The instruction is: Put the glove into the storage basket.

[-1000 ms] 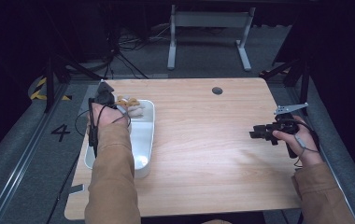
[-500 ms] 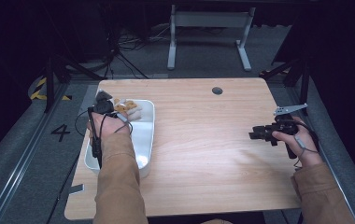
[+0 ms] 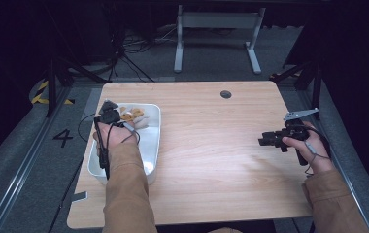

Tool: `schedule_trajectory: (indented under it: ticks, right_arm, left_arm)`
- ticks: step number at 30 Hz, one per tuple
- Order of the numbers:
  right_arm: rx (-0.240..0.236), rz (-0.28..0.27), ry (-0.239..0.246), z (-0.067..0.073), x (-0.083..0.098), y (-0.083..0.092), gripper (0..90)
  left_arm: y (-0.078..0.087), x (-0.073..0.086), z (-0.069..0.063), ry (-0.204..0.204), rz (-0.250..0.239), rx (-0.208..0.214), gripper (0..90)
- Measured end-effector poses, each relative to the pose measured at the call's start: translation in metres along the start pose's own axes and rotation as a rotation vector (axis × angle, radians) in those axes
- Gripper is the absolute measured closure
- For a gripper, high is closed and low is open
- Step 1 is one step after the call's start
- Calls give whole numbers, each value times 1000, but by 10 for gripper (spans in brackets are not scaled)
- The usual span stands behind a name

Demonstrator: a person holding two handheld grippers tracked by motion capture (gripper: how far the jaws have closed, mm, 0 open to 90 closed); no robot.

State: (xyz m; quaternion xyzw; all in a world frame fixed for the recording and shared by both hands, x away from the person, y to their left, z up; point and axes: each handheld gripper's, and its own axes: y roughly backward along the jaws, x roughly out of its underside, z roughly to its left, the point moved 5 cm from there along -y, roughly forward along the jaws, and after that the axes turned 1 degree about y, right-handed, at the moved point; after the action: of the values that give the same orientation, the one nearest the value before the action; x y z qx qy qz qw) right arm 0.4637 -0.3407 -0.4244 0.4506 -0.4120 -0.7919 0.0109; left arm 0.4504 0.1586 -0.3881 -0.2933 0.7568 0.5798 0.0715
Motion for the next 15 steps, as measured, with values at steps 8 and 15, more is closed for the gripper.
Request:
schedule_trajectory:
  ticks: [8, 15]
  right_arm:
    - [0, 11, 2, 0, 1, -2, 540]
    - [3, 26, 0, -1, 3, -6, 540]
  left_arm:
    - [-19, 10, 11, 32, 15, 2, 701]
    - [-33, 17, 19, 48, 32, 2, 700]
